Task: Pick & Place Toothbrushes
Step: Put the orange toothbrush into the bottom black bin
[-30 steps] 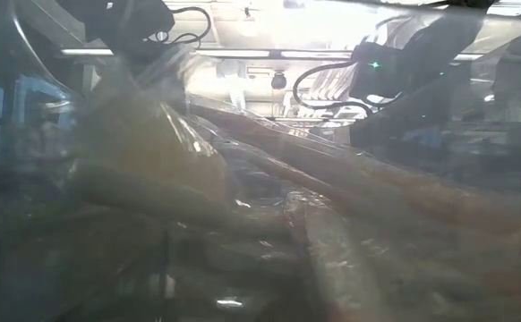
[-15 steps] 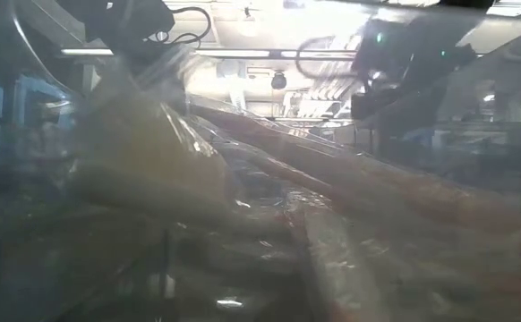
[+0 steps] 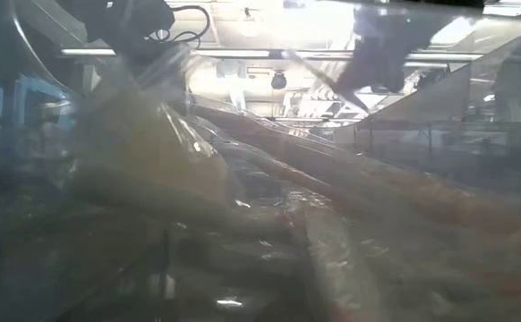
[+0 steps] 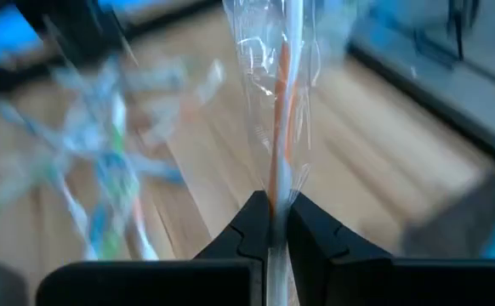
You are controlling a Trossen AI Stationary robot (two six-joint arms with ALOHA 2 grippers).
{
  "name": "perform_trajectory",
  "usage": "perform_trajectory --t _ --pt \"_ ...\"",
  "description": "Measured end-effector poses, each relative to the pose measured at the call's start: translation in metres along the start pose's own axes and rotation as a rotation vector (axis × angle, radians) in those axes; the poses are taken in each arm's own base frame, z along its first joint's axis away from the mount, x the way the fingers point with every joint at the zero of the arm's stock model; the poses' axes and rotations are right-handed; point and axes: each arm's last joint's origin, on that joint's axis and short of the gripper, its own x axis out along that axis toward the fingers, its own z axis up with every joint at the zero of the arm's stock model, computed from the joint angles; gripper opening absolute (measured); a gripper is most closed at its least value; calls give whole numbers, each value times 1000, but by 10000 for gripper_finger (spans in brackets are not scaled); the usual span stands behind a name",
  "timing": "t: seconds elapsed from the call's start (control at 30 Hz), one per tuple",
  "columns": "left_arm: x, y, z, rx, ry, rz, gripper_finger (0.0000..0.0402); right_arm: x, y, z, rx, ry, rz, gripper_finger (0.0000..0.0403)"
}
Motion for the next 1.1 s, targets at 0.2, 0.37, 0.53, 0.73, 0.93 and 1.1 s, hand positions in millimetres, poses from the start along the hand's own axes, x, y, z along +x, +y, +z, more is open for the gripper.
perform_trajectory --t 0.2,0.37,0.53,0.73,0.93,1.1 --pt "-1 -4 12 -13 -113 -68 187 -5 7 25 63 -253 77 17" --pt "-7 -14 31 57 -285 -316 187 -3 10 34 91 -353 96 17" --pt "-19 -24 49 179 -485 -520 187 2 13 37 96 -399 112 17" --pt "-27 -40 57 262 -620 -610 187 16 20 40 114 -475 152 17" --pt "-24 -66 49 401 -642 -671 187 30 33 41 134 -571 223 17" --pt "-20 -78 46 404 -653 -662 187 38 44 36 99 -583 294 17"
